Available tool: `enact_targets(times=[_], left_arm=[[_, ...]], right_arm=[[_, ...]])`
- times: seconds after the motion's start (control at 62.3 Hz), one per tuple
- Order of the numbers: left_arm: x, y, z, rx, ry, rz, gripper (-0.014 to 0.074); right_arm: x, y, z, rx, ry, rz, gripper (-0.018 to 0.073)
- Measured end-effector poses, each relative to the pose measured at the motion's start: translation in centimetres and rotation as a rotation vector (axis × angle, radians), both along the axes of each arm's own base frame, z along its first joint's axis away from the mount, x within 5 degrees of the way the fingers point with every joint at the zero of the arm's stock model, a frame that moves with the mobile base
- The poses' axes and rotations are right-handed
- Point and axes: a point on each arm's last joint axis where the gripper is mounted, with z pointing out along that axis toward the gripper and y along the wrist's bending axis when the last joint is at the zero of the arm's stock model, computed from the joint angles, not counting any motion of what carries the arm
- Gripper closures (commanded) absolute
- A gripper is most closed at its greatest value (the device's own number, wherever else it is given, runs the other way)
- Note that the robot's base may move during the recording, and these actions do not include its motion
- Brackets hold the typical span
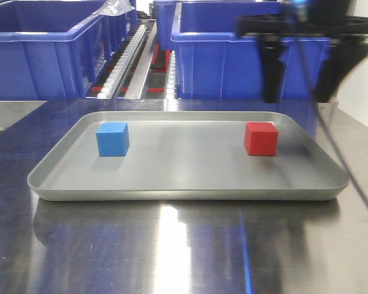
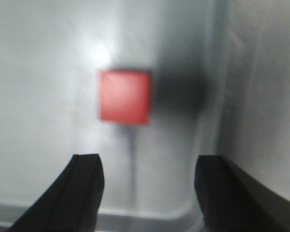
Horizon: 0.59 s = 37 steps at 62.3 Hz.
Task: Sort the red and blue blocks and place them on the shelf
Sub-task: 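Move the right gripper over the red cube and lower it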
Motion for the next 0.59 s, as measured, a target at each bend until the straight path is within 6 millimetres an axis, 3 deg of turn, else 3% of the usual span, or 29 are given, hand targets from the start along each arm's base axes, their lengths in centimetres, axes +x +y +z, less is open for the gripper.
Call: enact_targets(times=[0.225, 0.594], left_arm=[[0.0, 0.0, 0.0, 0.000, 0.000, 0.000, 0.0472], [0.0, 0.0, 0.0, 0.000, 0.000, 0.000, 0.0472]], right_arm=[[2.1, 1.7, -1.7, -0.020, 0.041, 0.007, 0.0035], [2.7, 2.1, -3.1, -0.030, 0.064, 0.006, 0.0035]])
